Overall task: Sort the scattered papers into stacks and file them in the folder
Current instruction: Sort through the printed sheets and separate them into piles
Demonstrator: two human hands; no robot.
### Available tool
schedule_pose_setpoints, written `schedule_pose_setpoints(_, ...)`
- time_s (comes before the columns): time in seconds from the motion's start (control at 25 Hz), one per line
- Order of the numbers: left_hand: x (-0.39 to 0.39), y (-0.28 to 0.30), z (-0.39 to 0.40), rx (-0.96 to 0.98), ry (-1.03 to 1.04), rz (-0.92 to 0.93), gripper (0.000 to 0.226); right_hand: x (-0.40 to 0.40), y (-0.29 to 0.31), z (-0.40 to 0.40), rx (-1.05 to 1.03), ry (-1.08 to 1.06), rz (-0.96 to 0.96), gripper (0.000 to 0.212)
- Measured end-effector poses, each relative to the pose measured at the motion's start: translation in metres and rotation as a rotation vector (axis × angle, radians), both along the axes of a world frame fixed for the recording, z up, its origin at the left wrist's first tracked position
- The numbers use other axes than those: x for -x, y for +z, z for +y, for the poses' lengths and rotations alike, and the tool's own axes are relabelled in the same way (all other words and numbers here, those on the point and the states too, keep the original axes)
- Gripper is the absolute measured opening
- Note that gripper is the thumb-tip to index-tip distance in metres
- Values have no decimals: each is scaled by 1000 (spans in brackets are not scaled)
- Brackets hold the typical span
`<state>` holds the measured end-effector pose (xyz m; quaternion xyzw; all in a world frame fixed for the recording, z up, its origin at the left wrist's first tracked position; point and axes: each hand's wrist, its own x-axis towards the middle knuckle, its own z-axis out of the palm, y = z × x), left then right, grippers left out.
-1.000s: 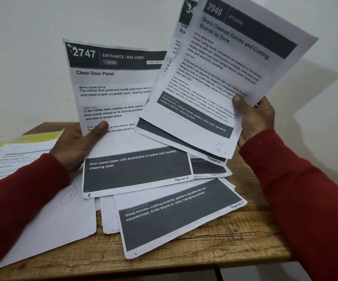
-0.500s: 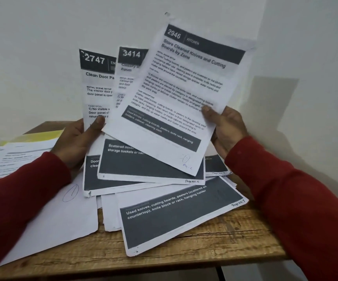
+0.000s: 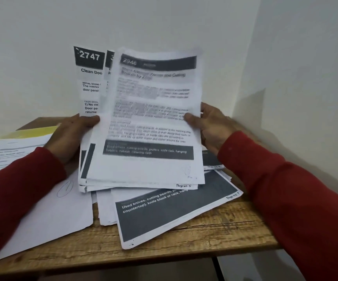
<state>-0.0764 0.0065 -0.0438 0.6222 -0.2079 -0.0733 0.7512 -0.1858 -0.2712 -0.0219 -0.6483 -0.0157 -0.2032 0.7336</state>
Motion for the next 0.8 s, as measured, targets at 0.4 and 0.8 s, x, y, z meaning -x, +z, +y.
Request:
schedule_pose_setpoints(0.4,27,3,-13,-66,-106,-24,34,-5,-9,6,208,-102,48,47)
schedule_pose_setpoints(0.8,-32,-13,1,79,125,187,34,98,4,2,1067,73,-41,35)
